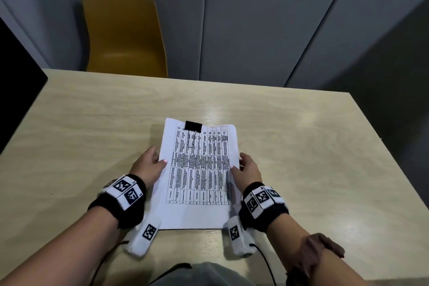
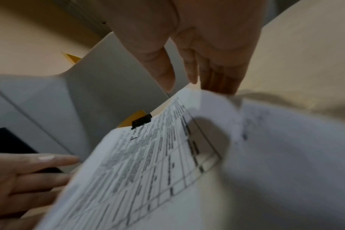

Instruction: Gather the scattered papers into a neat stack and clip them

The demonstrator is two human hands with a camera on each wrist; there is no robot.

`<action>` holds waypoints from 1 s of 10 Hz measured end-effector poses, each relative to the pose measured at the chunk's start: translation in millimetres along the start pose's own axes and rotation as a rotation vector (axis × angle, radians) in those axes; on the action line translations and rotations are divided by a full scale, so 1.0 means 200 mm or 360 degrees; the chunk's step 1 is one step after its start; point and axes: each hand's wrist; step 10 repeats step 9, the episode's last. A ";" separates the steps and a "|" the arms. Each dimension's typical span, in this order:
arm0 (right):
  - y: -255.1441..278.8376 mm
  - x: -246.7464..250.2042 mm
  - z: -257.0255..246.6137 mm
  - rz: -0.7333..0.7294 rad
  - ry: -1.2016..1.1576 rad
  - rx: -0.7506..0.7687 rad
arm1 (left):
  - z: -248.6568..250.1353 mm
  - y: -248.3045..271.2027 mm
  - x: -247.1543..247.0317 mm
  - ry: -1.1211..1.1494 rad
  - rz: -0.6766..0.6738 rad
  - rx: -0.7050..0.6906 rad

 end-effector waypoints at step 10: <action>0.06 0.07 0.05 -0.0114 -0.0099 0.0071 | 0.04 0.03 0.04 -0.0006 0.0028 0.0120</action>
Point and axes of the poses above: each hand's wrist, its own y-axis away from the middle knuckle, its own x-axis out of the back of the hand, z = x × y, and after that the axes turned 14 degrees about z, right-handed
